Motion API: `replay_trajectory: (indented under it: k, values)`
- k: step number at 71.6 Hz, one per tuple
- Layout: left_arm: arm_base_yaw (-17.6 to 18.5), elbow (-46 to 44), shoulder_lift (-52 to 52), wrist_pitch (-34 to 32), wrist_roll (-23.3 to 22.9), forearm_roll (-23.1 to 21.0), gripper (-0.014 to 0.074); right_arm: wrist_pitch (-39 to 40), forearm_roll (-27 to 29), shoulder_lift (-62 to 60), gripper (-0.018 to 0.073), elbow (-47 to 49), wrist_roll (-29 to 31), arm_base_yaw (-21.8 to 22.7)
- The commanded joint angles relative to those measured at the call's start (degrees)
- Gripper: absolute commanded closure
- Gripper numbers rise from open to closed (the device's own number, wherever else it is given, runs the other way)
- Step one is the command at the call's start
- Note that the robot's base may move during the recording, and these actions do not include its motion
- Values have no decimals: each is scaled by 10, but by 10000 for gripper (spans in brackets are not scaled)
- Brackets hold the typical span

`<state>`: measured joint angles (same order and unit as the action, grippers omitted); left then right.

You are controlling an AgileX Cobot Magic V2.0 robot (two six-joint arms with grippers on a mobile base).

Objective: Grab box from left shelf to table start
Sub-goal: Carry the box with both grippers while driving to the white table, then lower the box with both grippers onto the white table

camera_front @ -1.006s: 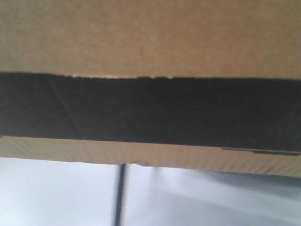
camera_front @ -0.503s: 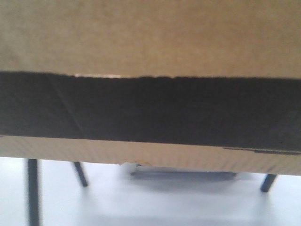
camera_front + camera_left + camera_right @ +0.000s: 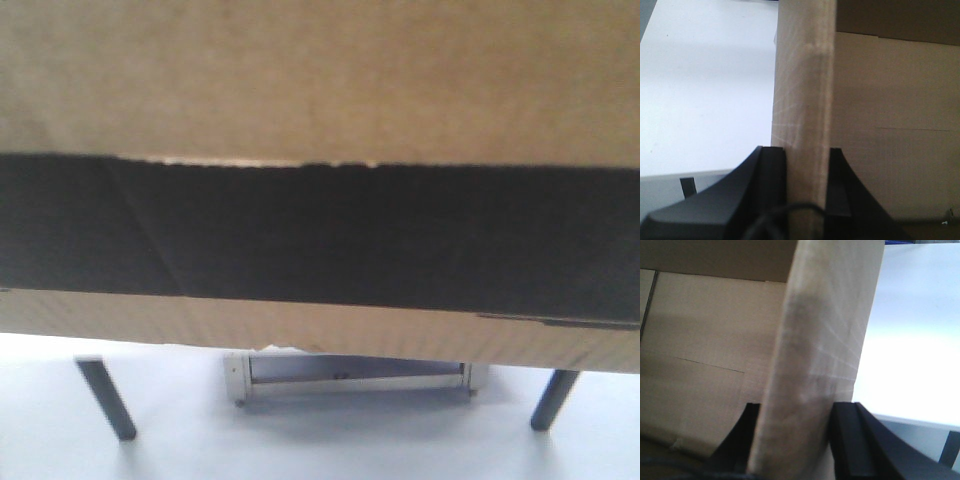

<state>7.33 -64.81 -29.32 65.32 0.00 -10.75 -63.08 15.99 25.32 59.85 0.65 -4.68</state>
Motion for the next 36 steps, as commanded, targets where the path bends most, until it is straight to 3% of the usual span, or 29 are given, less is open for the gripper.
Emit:
replay_trajectory:
  k: [1, 36]
  values:
    - [12, -21, -3, -86, -14, -126, 692, 69, 87, 7, 501, 18, 12, -3]
    - [12, -21, -3, -86, -14, -126, 692, 69, 87, 7, 501, 18, 12, -3]
